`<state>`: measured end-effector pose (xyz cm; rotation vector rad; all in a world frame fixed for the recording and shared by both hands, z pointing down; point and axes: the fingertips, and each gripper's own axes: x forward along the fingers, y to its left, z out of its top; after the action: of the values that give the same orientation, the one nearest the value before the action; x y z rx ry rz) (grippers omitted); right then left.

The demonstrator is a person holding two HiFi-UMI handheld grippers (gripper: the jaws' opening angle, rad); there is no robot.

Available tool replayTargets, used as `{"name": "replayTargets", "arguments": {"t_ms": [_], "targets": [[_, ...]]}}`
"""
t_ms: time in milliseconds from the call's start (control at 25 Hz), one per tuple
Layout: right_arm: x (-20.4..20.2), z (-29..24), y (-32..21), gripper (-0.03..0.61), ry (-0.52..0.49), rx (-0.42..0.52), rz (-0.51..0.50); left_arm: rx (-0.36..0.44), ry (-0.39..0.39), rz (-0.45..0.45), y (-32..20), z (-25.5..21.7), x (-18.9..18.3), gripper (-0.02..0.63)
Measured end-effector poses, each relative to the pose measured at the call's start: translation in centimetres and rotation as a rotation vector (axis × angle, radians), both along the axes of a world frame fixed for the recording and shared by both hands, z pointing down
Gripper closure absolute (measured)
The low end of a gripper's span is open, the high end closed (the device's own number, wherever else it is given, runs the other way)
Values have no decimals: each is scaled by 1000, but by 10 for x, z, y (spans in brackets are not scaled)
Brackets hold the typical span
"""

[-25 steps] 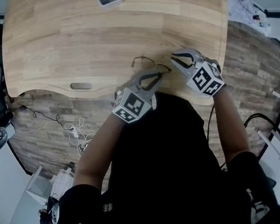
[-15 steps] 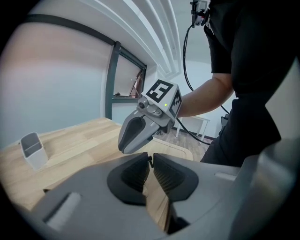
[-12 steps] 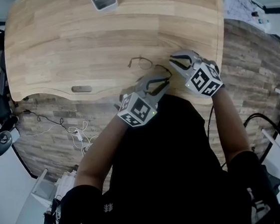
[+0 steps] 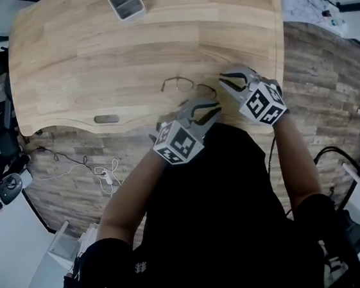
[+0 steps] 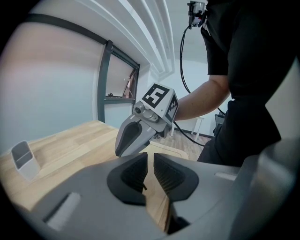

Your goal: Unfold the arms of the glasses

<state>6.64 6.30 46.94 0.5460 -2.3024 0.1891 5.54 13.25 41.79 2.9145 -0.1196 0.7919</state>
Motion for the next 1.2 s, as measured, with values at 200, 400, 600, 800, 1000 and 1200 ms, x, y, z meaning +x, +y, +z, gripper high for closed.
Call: {"name": "replayTargets", "arguments": {"t_ms": [200,400,600,800,1000,1200], "targets": [[6,2,4,548,-1,-5,9,-13,2,7,6,1,7,566],[11,3,7,548,-9,-9,16,-31,20,5,7,-2,16,566],[19,5,9,548,-5,-14,30,-36,25,33,12,-2,27,566],[27,5,10,548,-12,-16,39,-38,26,60,16,-4,37,566],[31,6,10,548,-14,-19,45,-48,26,75,20,-4,43,566],[33,8,10,548,-11,-22,45,-48,29,99,26,-5,49,566]]}}
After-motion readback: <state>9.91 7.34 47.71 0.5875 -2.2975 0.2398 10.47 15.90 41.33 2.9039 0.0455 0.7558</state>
